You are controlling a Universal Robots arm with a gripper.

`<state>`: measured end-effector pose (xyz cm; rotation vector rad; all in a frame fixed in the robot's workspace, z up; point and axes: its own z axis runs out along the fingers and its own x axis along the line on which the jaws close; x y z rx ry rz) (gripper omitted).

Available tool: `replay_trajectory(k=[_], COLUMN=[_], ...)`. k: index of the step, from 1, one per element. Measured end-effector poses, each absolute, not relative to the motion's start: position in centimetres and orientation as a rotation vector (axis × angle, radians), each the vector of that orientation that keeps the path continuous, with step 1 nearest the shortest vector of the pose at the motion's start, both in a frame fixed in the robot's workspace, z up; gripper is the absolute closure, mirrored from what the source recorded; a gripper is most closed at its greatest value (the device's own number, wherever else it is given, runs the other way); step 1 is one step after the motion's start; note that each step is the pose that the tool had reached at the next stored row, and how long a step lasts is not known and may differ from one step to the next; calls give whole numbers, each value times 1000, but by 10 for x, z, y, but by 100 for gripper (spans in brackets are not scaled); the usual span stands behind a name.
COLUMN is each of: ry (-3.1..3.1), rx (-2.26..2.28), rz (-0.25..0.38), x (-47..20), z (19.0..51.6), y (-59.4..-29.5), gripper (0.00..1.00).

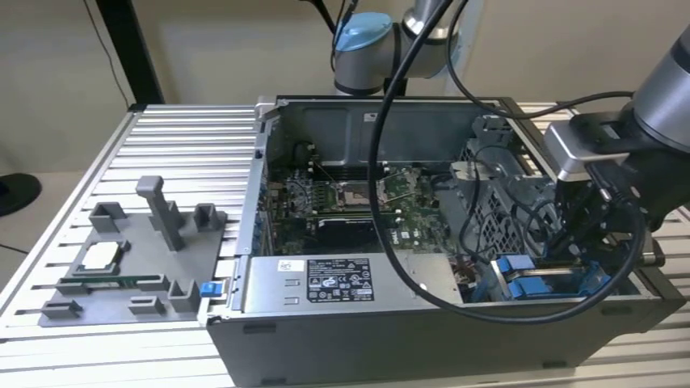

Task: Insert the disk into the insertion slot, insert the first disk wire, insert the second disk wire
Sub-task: 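Insert the second disk wire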

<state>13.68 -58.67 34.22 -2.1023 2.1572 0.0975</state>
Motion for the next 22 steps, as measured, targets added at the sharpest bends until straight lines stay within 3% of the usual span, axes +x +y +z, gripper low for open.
replay_trajectory(k=[11,12,22], ry=[2156,2156,2155], rx=[-2102,-2102,-2101], rz=[95,96,97], x=[136,136,136], z=[335,334,352], y=[-587,-587,-587], gripper=[100,0,0])
